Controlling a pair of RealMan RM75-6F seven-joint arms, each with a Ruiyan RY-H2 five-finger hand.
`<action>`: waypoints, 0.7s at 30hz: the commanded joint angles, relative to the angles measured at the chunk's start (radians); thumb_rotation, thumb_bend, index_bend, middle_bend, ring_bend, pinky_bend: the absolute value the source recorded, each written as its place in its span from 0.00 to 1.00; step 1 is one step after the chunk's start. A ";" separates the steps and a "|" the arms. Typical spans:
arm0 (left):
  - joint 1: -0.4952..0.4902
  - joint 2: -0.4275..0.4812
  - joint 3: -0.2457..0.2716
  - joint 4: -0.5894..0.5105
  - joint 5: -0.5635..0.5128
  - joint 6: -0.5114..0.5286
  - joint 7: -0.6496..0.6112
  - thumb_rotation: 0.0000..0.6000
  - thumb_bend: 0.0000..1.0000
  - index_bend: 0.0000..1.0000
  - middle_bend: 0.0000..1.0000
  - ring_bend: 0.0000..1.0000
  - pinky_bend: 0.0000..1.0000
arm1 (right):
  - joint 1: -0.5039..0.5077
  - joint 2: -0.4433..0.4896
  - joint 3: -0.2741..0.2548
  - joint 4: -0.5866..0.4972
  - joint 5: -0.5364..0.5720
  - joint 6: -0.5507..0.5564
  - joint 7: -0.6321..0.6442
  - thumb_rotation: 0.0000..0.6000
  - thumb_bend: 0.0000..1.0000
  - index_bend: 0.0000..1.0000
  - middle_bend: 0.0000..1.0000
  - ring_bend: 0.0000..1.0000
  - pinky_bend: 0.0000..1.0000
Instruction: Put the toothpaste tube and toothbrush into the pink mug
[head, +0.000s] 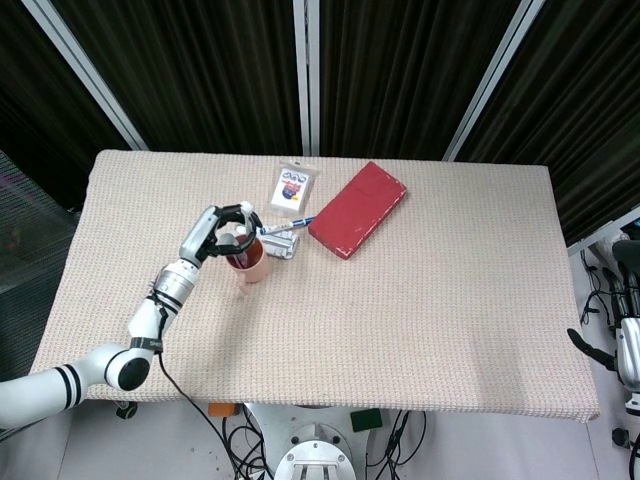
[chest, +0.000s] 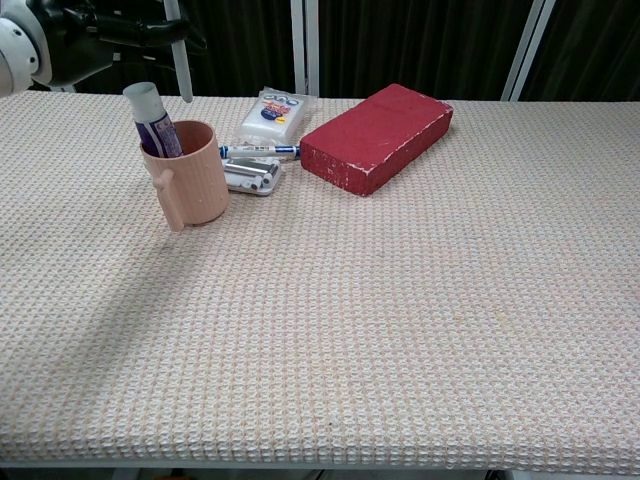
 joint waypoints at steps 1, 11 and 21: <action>0.005 -0.010 0.002 0.021 -0.002 -0.010 -0.014 1.00 0.38 0.71 0.46 0.30 0.31 | 0.000 0.000 0.000 0.001 0.000 0.001 0.000 1.00 0.34 0.00 0.00 0.00 0.00; 0.022 -0.039 0.002 0.090 -0.015 -0.042 -0.069 1.00 0.37 0.71 0.45 0.25 0.23 | 0.000 -0.004 0.000 0.005 -0.001 0.002 -0.001 1.00 0.34 0.00 0.00 0.00 0.00; 0.033 -0.058 0.016 0.128 0.020 -0.069 -0.112 1.00 0.37 0.69 0.44 0.23 0.23 | 0.002 -0.006 -0.001 0.002 -0.001 -0.002 -0.009 1.00 0.34 0.00 0.00 0.00 0.00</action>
